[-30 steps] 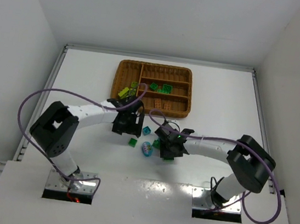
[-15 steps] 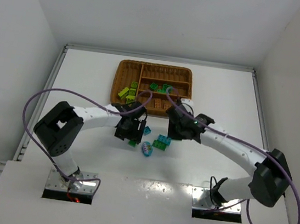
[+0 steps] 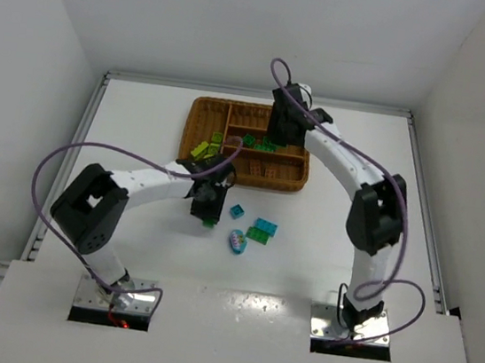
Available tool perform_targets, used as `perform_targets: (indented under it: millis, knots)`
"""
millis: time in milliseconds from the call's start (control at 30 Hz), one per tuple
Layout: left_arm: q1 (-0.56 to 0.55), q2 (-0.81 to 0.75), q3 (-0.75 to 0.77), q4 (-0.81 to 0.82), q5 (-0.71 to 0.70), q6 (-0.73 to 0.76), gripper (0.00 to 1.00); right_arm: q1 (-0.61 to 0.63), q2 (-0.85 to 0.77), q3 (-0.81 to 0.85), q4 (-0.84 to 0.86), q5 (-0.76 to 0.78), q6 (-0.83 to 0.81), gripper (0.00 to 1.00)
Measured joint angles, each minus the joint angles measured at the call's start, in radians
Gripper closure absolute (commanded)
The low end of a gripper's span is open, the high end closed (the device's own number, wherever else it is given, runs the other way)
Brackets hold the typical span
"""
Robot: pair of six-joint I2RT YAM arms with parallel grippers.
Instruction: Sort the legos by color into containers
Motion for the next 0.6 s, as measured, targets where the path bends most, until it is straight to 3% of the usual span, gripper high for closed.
perform_targets:
  millis: [200,300,367,500,600]
  knots:
    - [0.074,-0.068,0.173,-0.071,0.011,0.009,0.83,-0.061,0.29,0.301,-0.003,-0.033,-0.014,0.53]
    - [0.115,-0.062,0.309,-0.09,0.013,0.013,0.83,-0.075,0.401,0.416,-0.013,-0.044,-0.017,0.28]
    - [0.142,-0.044,0.405,-0.099,0.014,0.016,0.83,-0.083,0.462,0.491,-0.033,-0.056,-0.021,0.25]
    - [0.19,0.048,0.579,-0.107,0.016,0.02,0.83,-0.093,0.478,0.519,-0.054,-0.064,-0.022,0.23]
    - [0.222,0.156,0.694,-0.117,0.015,0.024,0.83,-0.102,0.391,0.399,-0.021,-0.061,-0.022,0.23]
